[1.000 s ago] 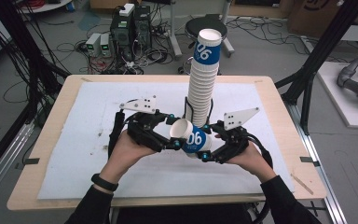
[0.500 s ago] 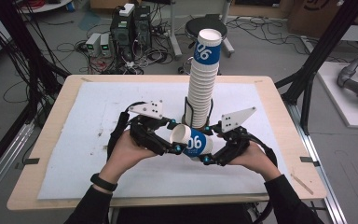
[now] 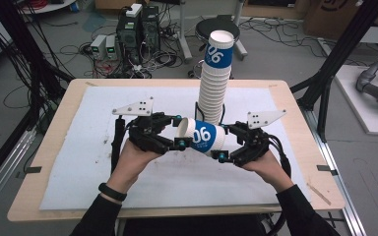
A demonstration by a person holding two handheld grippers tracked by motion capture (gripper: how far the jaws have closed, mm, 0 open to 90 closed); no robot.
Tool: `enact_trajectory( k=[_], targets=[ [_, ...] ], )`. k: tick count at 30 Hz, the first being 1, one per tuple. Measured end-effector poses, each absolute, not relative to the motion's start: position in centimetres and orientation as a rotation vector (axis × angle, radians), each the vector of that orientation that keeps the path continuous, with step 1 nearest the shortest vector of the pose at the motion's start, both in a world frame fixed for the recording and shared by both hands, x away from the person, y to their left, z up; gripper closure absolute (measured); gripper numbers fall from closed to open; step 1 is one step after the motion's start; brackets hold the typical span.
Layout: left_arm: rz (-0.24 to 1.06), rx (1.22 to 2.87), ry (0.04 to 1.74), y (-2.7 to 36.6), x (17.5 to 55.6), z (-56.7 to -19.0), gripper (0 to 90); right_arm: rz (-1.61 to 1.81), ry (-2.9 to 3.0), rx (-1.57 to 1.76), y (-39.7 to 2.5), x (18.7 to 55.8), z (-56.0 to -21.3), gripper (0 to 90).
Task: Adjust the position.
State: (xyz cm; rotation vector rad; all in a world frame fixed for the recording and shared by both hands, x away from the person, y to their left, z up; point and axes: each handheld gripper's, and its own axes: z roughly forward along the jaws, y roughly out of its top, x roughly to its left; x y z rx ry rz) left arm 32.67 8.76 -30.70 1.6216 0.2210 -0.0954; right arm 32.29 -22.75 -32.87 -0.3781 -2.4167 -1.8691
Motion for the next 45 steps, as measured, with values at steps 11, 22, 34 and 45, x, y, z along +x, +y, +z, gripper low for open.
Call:
enact_trajectory(
  k=[11,22,34,45],
  targets=[
    [-0.126,1.599,0.222,8.3,32.8,-31.4,30.0,-1.913,-2.359,-0.367,-22.7,32.3,-33.0,17.2],
    [-0.122,1.761,0.259,8.1,32.7,-31.0,22.5,-1.822,-2.501,-0.335,-22.9,32.2,-32.8,18.0],
    [-0.083,1.96,0.238,7.2,32.2,-30.6,19.8,-1.646,-2.63,-0.301,-22.8,32.2,-32.5,18.3],
    [-0.103,1.984,0.2,6.9,32.3,-31.0,29.7,-1.595,-2.661,-0.274,-22.7,32.1,-32.4,17.2]
  ],
)
